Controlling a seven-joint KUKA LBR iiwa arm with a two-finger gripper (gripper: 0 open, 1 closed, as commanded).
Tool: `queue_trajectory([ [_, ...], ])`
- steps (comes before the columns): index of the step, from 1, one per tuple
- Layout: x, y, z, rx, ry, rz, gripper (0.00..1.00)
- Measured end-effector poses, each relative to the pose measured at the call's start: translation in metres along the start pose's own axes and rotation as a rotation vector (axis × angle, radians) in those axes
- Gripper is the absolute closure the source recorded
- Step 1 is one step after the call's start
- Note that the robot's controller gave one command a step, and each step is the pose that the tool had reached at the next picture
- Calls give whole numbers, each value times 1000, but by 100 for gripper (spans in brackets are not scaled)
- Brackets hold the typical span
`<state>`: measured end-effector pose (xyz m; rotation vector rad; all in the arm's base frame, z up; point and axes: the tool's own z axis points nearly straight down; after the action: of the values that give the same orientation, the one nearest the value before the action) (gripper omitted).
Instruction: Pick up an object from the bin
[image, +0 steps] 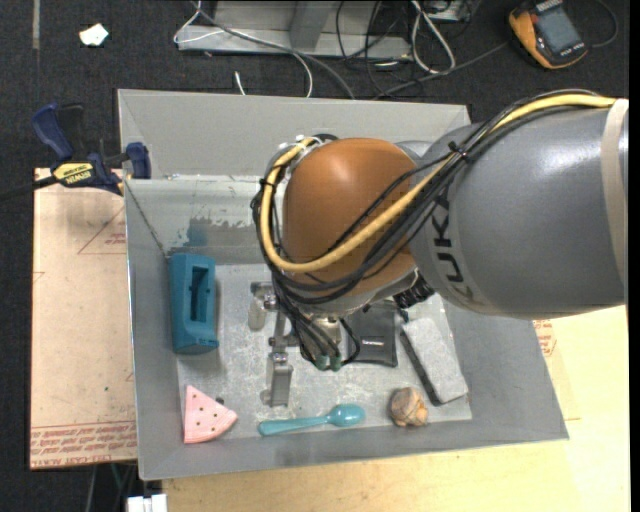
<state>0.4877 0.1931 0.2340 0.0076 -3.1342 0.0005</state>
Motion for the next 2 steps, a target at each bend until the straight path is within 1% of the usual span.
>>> queue_trajectory([
  [1,-2,-1,-4,-1,-7,4,0],
  [2,-3,-65,-36,-2,-6,92,0],
])
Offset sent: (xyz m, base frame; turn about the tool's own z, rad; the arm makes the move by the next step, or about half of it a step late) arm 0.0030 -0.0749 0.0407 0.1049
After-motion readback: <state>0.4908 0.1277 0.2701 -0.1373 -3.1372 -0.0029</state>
